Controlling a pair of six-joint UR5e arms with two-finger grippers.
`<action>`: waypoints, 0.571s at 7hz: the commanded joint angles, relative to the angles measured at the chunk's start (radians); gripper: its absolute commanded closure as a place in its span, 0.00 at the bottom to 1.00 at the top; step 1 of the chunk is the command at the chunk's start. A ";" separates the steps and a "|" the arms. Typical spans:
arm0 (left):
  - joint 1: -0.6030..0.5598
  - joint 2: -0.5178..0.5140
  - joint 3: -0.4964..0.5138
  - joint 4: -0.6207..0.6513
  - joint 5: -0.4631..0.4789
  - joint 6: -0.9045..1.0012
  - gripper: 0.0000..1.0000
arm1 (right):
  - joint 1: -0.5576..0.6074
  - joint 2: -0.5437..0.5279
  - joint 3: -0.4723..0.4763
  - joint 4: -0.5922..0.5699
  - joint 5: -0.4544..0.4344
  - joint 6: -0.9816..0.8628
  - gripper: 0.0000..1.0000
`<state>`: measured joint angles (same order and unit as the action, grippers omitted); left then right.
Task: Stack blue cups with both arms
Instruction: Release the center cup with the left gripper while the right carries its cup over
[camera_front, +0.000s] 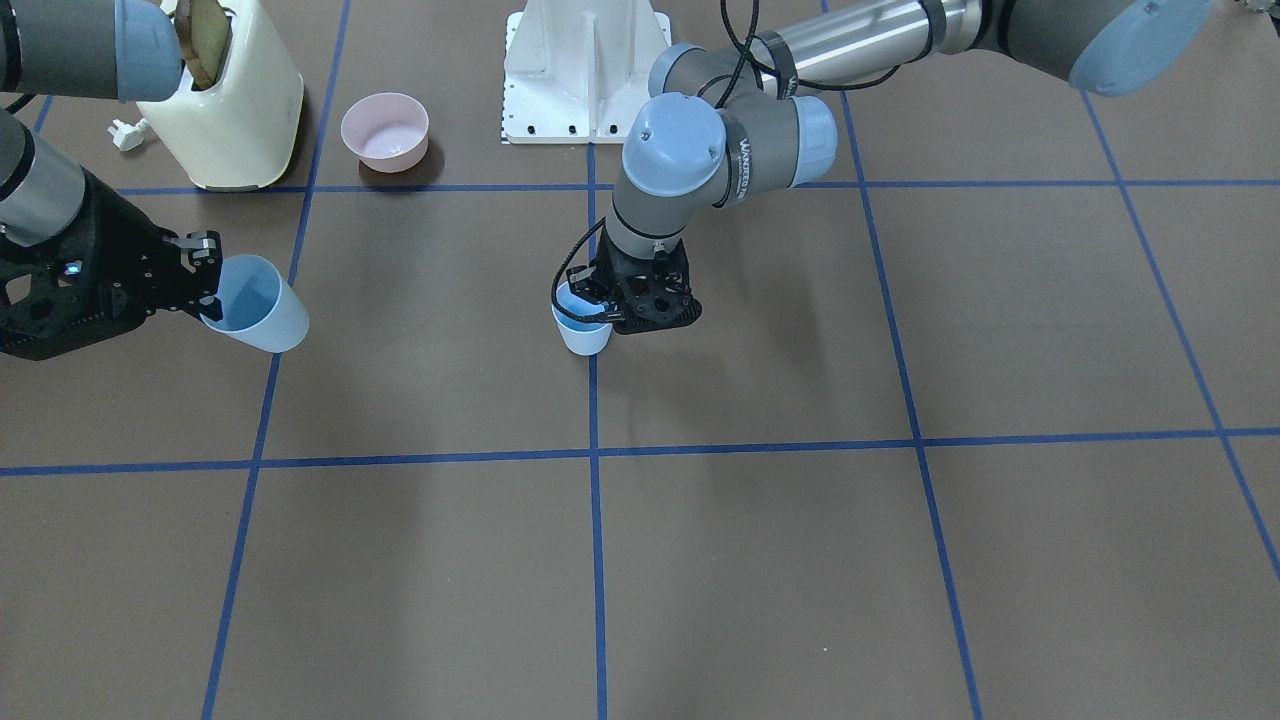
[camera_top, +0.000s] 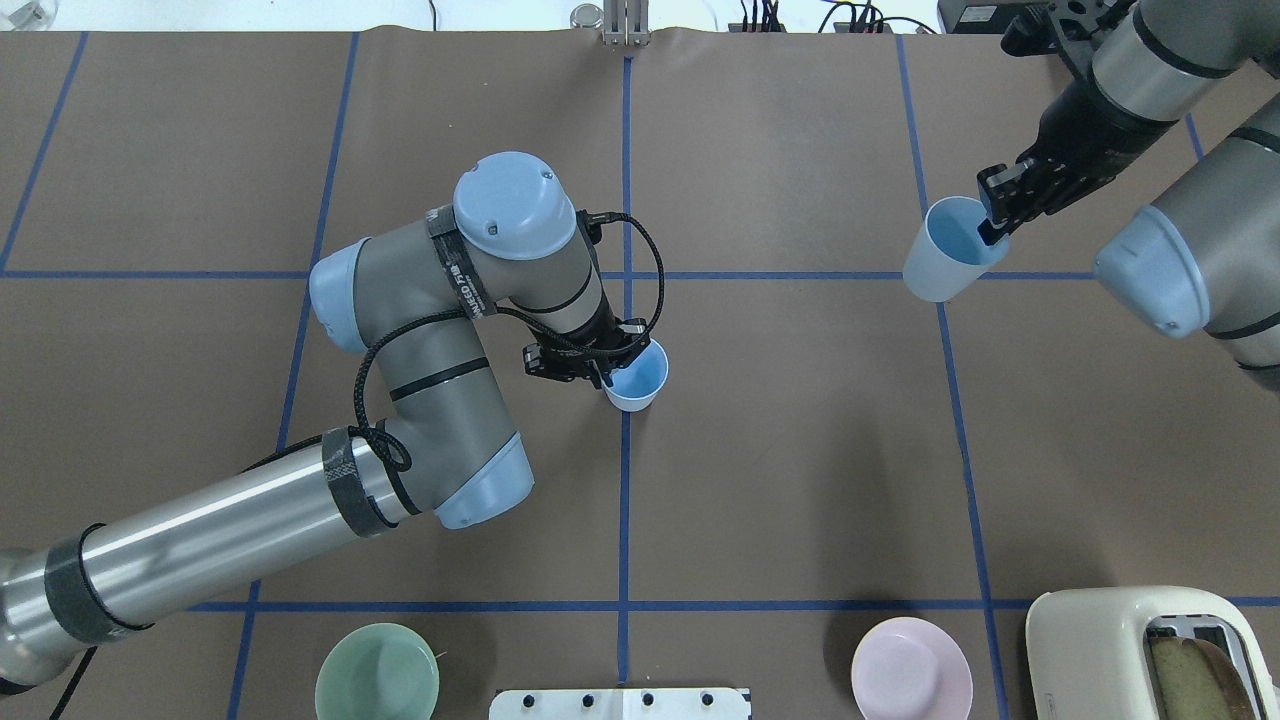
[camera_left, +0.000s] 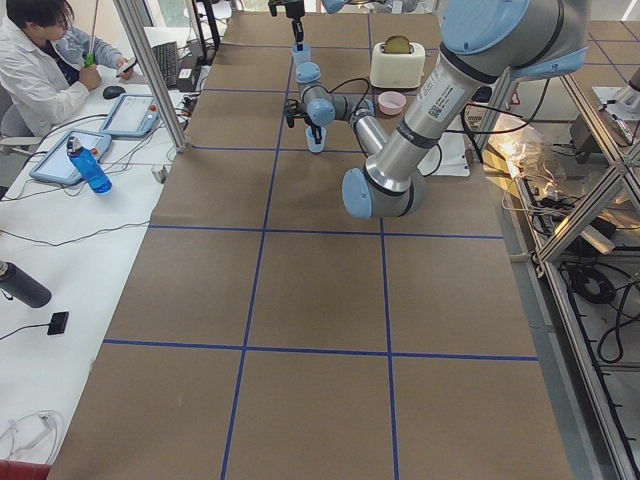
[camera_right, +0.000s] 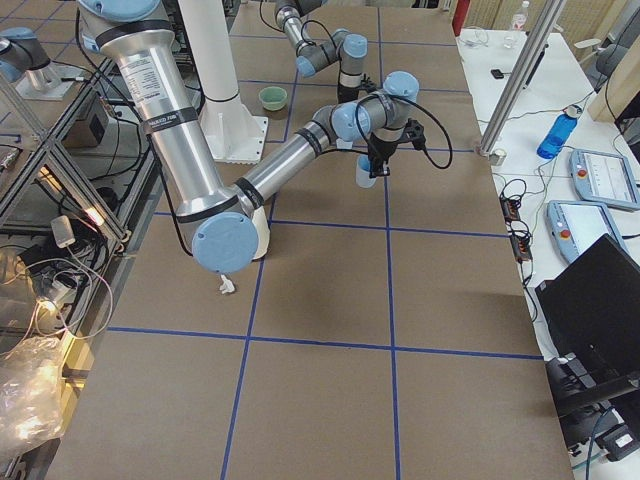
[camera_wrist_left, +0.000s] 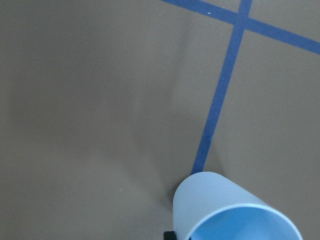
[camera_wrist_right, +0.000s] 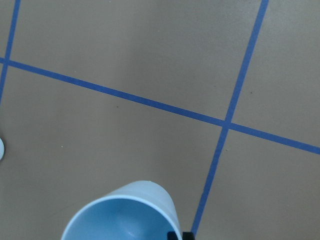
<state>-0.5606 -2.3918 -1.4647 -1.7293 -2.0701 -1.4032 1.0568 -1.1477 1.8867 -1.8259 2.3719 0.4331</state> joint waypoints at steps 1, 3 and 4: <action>-0.042 0.022 -0.047 -0.003 -0.008 0.024 0.02 | -0.018 0.026 0.000 0.000 0.016 0.048 1.00; -0.099 0.055 -0.088 0.000 -0.063 0.026 0.02 | -0.084 0.101 0.000 0.005 0.017 0.192 1.00; -0.155 0.089 -0.115 0.005 -0.141 0.089 0.02 | -0.109 0.129 -0.001 0.007 0.014 0.231 1.00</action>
<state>-0.6556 -2.3352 -1.5519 -1.7280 -2.1342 -1.3627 0.9828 -1.0565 1.8866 -1.8217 2.3878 0.6017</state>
